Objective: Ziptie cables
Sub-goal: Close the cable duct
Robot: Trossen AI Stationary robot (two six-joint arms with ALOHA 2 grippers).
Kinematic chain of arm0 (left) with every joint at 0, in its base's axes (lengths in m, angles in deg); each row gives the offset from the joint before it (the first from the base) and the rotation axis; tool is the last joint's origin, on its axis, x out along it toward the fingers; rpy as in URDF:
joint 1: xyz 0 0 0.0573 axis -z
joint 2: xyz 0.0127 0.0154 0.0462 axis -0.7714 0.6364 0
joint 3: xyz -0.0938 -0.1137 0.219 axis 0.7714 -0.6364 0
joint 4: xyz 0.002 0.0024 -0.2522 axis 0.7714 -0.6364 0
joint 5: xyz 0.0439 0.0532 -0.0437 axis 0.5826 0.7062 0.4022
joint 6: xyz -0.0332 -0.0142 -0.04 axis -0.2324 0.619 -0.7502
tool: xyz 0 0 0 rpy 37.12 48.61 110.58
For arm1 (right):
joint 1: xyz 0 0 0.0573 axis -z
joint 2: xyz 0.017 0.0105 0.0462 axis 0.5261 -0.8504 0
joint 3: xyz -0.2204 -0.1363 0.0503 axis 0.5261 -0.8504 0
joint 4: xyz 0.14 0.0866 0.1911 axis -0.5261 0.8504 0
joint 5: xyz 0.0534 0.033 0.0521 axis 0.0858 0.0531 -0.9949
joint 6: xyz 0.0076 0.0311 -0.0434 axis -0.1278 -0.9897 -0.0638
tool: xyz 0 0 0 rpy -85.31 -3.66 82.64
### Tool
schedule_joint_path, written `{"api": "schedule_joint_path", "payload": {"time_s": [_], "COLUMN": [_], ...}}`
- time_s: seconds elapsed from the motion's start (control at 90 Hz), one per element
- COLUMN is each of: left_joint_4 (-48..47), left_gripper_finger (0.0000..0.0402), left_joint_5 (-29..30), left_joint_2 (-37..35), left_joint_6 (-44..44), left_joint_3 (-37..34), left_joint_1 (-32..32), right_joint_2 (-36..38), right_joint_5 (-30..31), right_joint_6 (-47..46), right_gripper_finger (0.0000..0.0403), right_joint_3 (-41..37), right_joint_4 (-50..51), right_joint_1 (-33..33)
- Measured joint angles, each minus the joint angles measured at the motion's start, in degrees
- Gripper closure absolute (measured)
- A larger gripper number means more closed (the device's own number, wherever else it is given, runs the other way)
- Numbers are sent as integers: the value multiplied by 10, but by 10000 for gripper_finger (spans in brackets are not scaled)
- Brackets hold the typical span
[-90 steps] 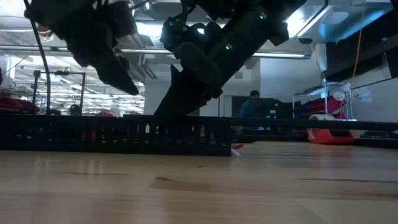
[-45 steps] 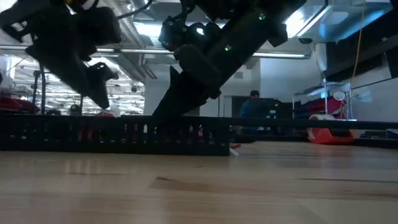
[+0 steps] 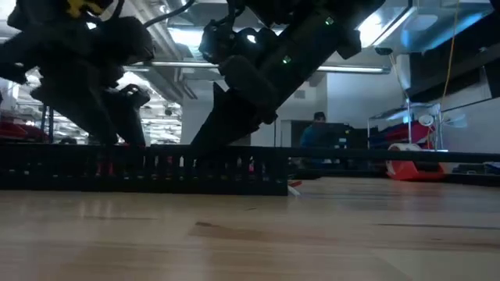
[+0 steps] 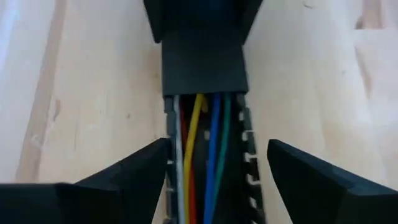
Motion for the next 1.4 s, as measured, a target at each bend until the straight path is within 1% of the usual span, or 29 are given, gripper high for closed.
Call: {"api": "schedule_joint_path", "payload": {"time_s": [0.144,0.322,0.522,0.689,0.978,1.167,1.289,1.4], "left_joint_4": [5,56,90,136,178,179,158,121], "left_gripper_finger": [138,173,217,229,210,168,140,129], "left_joint_5": [4,23,33,33,31,24,3,-2], "left_joint_2": [30,61,74,106,119,120,100,68], "left_joint_6": [-1,-16,-27,-28,-30,-41,-36,-36], "left_joint_3": [0,0,0,0,-3,-2,0,0], "left_joint_1": [3,10,9,11,12,1,-3,-4], "right_joint_2": [-1,-1,-2,-3,-3,-2,-1,-1], "right_joint_5": [0,-4,-13,-23,-26,-11,-12,-20], "right_joint_6": [0,1,0,-12,-28,-36,-47,-38], "right_gripper_finger": [178,178,178,178,178,177,178,178], "right_joint_3": [-1,-1,-1,-3,-3,-2,0,2], "right_joint_4": [-11,-13,-20,-40,-36,-24,-10,-9], "right_joint_1": [0,0,0,0,-1,-1,-1,0]}}
